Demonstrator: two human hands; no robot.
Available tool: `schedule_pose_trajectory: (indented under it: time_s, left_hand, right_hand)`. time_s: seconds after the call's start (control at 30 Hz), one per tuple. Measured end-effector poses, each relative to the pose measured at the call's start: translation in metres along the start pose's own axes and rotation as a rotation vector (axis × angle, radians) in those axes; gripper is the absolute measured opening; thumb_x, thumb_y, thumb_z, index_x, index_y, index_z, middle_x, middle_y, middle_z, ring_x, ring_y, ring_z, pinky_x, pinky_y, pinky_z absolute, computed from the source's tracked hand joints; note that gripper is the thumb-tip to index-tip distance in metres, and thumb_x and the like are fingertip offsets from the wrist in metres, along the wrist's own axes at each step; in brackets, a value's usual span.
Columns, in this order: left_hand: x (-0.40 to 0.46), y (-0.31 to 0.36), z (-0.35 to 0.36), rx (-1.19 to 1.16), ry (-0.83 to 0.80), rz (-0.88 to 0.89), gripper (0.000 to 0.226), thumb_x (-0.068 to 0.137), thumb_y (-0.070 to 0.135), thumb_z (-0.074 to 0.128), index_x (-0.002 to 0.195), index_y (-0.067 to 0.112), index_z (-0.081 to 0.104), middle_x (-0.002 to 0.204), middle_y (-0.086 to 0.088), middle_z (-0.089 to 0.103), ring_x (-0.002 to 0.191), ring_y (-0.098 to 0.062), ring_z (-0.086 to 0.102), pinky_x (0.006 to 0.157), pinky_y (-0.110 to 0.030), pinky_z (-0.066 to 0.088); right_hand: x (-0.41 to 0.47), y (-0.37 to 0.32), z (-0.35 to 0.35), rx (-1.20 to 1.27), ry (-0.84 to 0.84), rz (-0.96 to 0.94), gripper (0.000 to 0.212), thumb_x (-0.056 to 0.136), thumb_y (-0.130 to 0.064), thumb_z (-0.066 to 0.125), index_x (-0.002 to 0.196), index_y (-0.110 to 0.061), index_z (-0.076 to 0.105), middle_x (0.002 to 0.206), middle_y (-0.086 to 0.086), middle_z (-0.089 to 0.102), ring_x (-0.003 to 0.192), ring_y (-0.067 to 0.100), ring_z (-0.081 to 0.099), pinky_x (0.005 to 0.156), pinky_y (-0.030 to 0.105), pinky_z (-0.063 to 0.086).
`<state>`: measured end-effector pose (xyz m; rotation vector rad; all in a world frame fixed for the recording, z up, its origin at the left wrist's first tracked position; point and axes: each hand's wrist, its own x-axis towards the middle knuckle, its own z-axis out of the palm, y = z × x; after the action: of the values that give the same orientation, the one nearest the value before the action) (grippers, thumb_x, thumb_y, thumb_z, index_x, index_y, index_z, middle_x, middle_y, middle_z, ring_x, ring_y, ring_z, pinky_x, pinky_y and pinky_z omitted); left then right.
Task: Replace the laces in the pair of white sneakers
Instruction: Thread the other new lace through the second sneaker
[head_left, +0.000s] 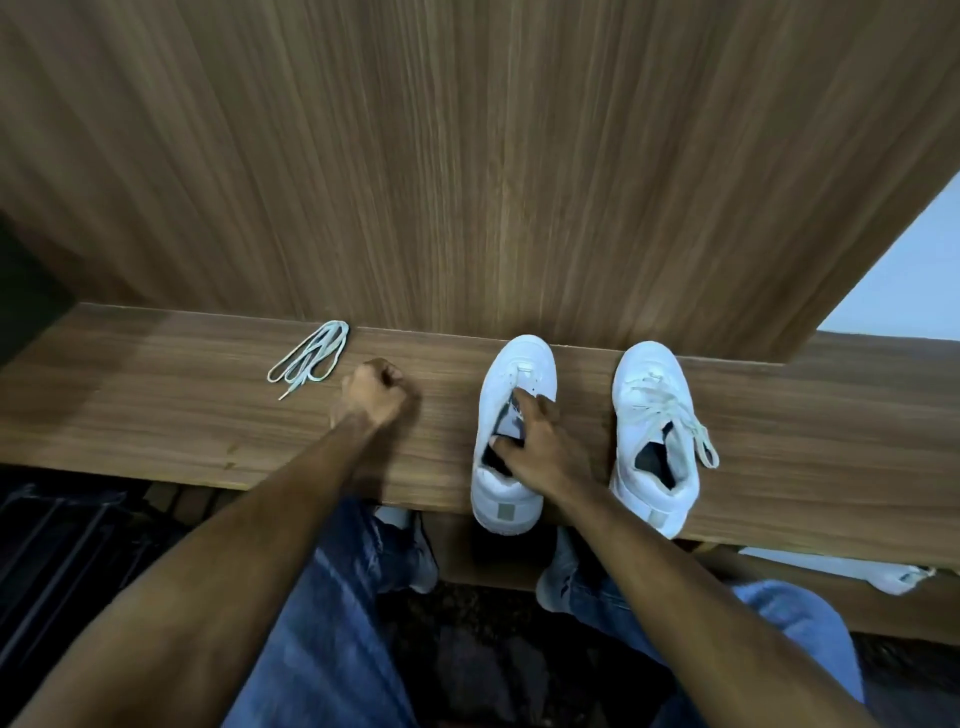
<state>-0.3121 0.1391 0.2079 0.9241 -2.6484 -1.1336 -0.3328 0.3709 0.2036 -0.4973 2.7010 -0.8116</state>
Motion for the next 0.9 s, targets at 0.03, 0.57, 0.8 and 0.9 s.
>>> schedule_pose_trajectory:
  time_s: [0.03, 0.57, 0.8, 0.9]
  left_hand:
    - [0.005, -0.003, -0.004, 0.033, 0.010, -0.021, 0.009, 0.079, 0.033, 0.059, 0.073, 0.026, 0.060, 0.098, -0.007, 0.069, 0.100, -0.030, 0.063, 0.090, -0.040, 0.051]
    - [0.106, -0.086, -0.012, 0.561, 0.121, -0.200, 0.053, 0.095, 0.046, 0.038, 0.138, 0.015, 0.039, 0.138, -0.015, 0.039, 0.129, -0.035, 0.033, 0.100, -0.049, 0.033]
    - [0.071, -0.048, 0.018, 0.795, 0.008, 0.126, 0.030, 0.100, 0.020, 0.038, 0.123, 0.015, 0.055, 0.125, -0.010, 0.055, 0.114, -0.030, 0.055, 0.086, -0.040, 0.049]
    - [0.044, -0.018, 0.038, 0.832, -0.068, 0.222, 0.030, 0.100, 0.018, 0.036, 0.123, 0.014, 0.056, 0.125, -0.009, 0.056, 0.114, -0.028, 0.057, 0.088, -0.039, 0.049]
  right_hand:
    - [-0.001, 0.000, 0.001, -0.010, -0.003, -0.006, 0.074, 0.089, -0.048, 0.053, 0.150, -0.029, 0.015, 0.158, 0.002, 0.018, 0.137, 0.031, 0.035, 0.098, 0.047, 0.045]
    - [0.016, -0.015, 0.014, -0.209, 0.020, 0.023, 0.060, 0.091, -0.042, 0.046, 0.146, -0.032, 0.026, 0.153, -0.015, 0.018, 0.137, 0.018, 0.023, 0.098, 0.039, 0.042]
    - [0.014, -0.018, 0.013, -0.176, -0.001, 0.040, 0.059, 0.091, -0.043, 0.044, 0.147, -0.035, 0.026, 0.156, -0.015, 0.017, 0.141, 0.016, 0.019, 0.105, 0.038, 0.037]
    - [0.012, -0.018, 0.010, -0.157, -0.013, 0.046, 0.062, 0.090, -0.042, 0.044, 0.148, -0.035, 0.025, 0.158, -0.012, 0.016, 0.141, 0.019, 0.020, 0.108, 0.039, 0.034]
